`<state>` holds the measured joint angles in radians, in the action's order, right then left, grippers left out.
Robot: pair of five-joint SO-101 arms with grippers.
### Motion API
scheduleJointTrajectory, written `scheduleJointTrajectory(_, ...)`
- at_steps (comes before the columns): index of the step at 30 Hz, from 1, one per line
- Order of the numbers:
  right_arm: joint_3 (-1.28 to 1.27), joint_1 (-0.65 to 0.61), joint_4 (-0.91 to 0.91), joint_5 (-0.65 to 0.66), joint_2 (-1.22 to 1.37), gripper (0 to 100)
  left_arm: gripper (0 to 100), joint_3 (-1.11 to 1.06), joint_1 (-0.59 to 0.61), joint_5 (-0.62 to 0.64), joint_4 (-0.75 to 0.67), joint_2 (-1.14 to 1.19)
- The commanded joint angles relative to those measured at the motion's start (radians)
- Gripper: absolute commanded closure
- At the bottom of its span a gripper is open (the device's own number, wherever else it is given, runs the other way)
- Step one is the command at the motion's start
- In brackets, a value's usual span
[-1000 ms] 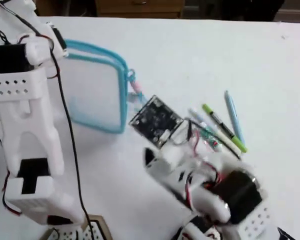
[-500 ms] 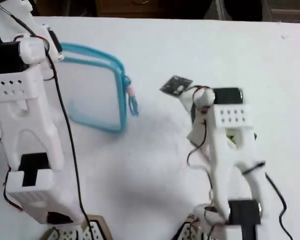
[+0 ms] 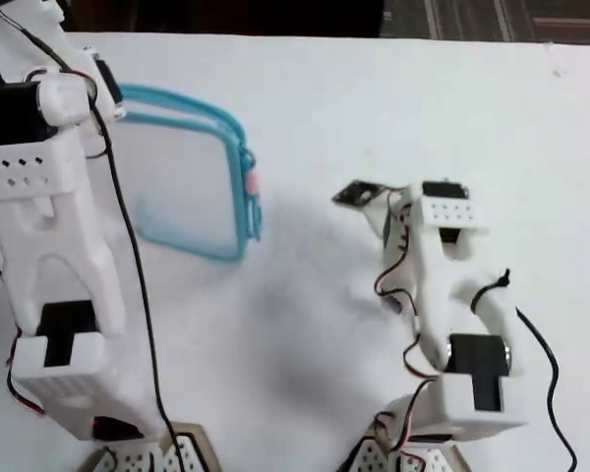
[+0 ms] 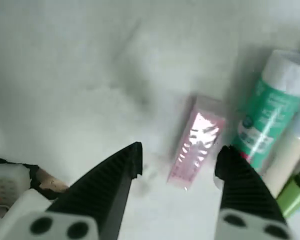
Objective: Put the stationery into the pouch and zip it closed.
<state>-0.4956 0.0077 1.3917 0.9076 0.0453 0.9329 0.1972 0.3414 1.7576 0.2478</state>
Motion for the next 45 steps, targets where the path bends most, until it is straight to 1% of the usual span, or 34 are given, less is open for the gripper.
scheduleJointTrajectory(1,-0.051,-0.024,-0.133,0.011,0.031,79.4,98,0.0,0.008,-0.014,0.028,0.027)
scheduleJointTrajectory(3,-0.06,-0.024,-0.188,0.011,0.062,81.7,98,0.0,0.008,-0.032,0.028,0.027)
scheduleJointTrajectory(6,-0.057,-0.019,-0.239,0.008,0.104,81.8,98,0.003,0.008,-0.038,0.028,0.027)
scheduleJointTrajectory(12,-0.057,-0.025,-0.278,0.005,0.162,82.7,98,0.008,0.01,-0.038,0.028,0.027)
scheduleJointTrajectory(13,-0.055,-0.025,-0.28,0.005,0.162,84.3,98,0.008,0.01,-0.038,0.026,0.027)
scheduleJointTrajectory(15,-0.052,-0.025,-0.305,-0.005,0.16,91.3,98,0.008,0.008,-0.038,0.026,0.027)
scheduleJointTrajectory(17,-0.031,-0.024,-0.32,-0.054,0.16,99.1,98,0.008,0.008,-0.038,0.026,0.027)
scheduleJointTrajectory(19,0.009,-0.028,-0.297,-0.115,0.157,95.7,98,0.008,0.008,-0.038,0.026,0.028)
scheduleJointTrajectory(20,0.035,-0.036,-0.278,-0.144,0.148,95.6,98,0.008,0.008,-0.038,0.026,0.028)
scheduleJointTrajectory(23,0.1,-0.085,-0.182,-0.204,0.077,98.3,98,0.008,0.008,-0.038,0.026,0.028)
scheduleJointTrajectory(28,0.158,-0.236,-0.008,-0.31,-0.16,98.1,98,0.006,0.008,-0.038,0.026,0.03)
scheduleJointTrajectory(32,0.229,-0.369,0.036,-0.414,-0.409,98.1,98,0.002,0.008,-0.038,0.026,0.028)
scheduleJointTrajectory(34,0.273,-0.43,0.024,-0.497,-0.522,98.1,98,0.002,0.008,-0.038,0.026,0.028)
scheduleJointTrajectory(37,0.344,-0.501,-0.084,-0.715,-0.657,98.1,98,0.0,0.008,-0.038,0.026,0.031)
scheduleJointTrajectory(39,0.368,-0.533,-0.216,-0.878,-0.717,98.1,98,0.0,0.008,-0.038,0.026,0.03)
scheduleJointTrajectory(41,0.367,-0.573,-0.375,-1.002,-0.751,98.1,98,0.003,0.008,-0.038,0.026,0.028)
scheduleJointTrajectory(43,0.356,-0.608,-0.529,-1.068,-0.756,98.1,98,0.005,0.008,-0.038,0.026,0.027)
scheduleJointTrajectory(45,0.334,-0.661,-0.673,-1.071,-0.754,98.1,98,0.002,0.008,-0.038,0.026,0.027)
